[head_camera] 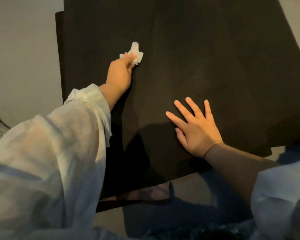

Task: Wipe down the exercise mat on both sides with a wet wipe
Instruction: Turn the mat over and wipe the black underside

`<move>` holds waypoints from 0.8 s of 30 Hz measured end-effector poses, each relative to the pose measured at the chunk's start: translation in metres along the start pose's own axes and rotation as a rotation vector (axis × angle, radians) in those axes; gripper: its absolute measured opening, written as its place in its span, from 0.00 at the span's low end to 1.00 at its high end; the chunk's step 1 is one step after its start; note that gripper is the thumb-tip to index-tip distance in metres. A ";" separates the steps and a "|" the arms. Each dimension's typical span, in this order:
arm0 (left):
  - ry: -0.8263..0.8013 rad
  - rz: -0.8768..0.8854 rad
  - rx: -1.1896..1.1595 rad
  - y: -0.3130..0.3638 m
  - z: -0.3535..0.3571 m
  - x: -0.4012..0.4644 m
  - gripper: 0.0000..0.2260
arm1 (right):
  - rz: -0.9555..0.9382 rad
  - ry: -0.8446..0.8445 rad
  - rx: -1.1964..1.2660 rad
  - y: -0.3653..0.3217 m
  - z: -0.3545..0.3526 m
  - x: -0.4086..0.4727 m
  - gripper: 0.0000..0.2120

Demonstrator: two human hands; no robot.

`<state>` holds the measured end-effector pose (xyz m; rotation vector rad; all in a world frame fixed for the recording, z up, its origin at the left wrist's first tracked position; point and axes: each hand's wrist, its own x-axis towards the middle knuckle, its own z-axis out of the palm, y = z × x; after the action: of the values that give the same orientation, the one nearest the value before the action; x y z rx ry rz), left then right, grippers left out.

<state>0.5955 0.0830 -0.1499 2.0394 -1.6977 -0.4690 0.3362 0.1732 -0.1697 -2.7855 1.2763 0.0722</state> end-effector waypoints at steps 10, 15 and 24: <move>-0.225 0.117 -0.139 0.031 0.011 -0.147 0.17 | 0.023 -0.044 -0.065 -0.002 0.002 0.000 0.26; -0.251 0.119 -0.159 0.028 0.016 -0.190 0.16 | 0.031 -0.056 -0.075 -0.003 0.004 0.001 0.26; -0.406 -0.001 -0.085 0.043 0.013 -0.227 0.18 | 0.003 -0.023 -0.087 0.000 0.009 -0.001 0.26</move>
<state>0.5106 0.2979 -0.1432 1.9797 -1.8609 -0.9932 0.3358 0.1750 -0.1787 -2.8458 1.3033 0.1631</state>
